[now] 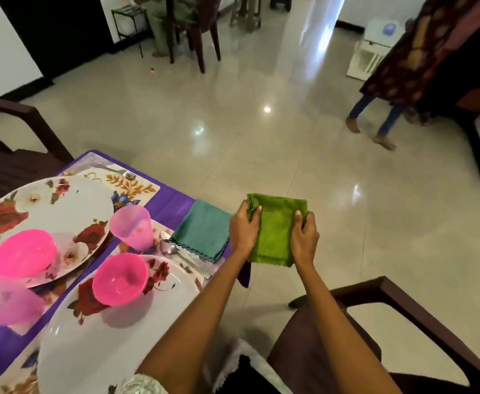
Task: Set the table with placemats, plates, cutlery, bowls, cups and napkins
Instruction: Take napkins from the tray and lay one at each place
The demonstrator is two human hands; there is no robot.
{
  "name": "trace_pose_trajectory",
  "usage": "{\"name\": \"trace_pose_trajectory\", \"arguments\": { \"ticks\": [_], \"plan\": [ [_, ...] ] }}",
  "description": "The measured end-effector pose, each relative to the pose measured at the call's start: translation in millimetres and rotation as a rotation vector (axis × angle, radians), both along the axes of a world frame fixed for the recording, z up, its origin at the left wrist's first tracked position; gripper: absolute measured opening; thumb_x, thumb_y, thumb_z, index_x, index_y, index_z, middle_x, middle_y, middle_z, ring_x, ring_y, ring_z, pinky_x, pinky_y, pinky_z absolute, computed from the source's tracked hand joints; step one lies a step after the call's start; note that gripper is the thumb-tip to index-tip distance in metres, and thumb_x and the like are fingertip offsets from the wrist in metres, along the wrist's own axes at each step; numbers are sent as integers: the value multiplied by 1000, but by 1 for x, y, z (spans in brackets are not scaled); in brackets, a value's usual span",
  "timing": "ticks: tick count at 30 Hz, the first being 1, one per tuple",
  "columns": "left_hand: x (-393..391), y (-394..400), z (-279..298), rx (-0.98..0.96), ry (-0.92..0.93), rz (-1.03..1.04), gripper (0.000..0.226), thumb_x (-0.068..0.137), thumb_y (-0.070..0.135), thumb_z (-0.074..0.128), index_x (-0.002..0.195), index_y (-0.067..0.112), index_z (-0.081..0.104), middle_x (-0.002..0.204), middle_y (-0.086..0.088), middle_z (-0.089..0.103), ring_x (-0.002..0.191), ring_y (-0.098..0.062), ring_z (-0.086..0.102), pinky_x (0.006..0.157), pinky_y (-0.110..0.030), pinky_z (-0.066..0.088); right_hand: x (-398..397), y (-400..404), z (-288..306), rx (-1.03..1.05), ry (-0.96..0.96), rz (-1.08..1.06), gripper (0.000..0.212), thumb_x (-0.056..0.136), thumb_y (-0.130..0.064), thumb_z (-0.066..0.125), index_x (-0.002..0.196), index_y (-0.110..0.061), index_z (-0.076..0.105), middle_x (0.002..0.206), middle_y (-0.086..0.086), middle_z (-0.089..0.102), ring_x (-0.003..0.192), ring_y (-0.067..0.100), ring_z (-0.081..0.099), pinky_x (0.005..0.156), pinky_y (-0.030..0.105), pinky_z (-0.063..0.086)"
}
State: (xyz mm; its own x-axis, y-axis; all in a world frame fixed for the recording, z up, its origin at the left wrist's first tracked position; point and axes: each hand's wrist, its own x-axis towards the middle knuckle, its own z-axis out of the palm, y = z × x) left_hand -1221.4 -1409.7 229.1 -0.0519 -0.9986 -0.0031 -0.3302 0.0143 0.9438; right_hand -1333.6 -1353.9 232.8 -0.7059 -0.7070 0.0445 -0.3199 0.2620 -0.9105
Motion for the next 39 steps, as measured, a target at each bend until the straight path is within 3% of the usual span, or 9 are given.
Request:
{"name": "trace_pose_trajectory", "arguments": {
  "ticks": [4,8,12,17,22,26,39],
  "plan": [
    [-4,-22,2,-11,17,71,21,94,29,54,96,8,58,88,-10,68,81,-27,63,67,-31,44,-11,-34,4,42,14,52,26,100,-32,41,82,-13,44,61,-3,45,54,9,41,52,25,34],
    [-10,-64,5,-35,21,139,21,94,29,55,93,9,56,86,-10,67,80,-27,62,67,-34,45,-24,-87,6,4,8,147,29,99,-33,44,73,-22,40,61,-4,44,54,9,39,52,24,34],
    [-24,-123,-8,-69,23,242,20,94,28,54,95,9,57,85,-9,66,78,-25,62,68,-35,47,-43,-162,-6,-3,-22,264,30,99,-34,45,77,-14,42,61,-4,43,55,9,38,54,28,34],
    [-69,-198,-30,30,129,496,12,96,24,52,91,13,57,80,3,62,74,-11,57,62,-19,44,-81,-269,-27,30,-33,447,28,98,-33,47,78,-15,46,62,-5,48,55,7,43,52,23,36],
    [-114,-262,-49,105,134,637,13,95,25,53,94,14,59,86,1,65,80,-15,62,73,-32,50,-124,-341,-45,105,-43,554,25,98,-35,46,92,-13,56,70,0,58,62,12,53,53,21,40],
    [-133,-297,-55,122,108,729,16,96,27,51,101,14,59,91,1,67,83,-16,63,76,-35,52,-137,-387,-50,134,-41,630,27,98,-36,45,99,-13,58,72,-2,59,64,10,55,56,25,42],
    [-94,-371,-50,126,-35,967,24,99,36,39,107,18,53,88,-5,64,82,-25,63,74,-38,53,-92,-481,-31,145,16,944,26,99,-38,41,92,-15,50,65,-4,54,60,13,54,51,22,37]
  ]
}}
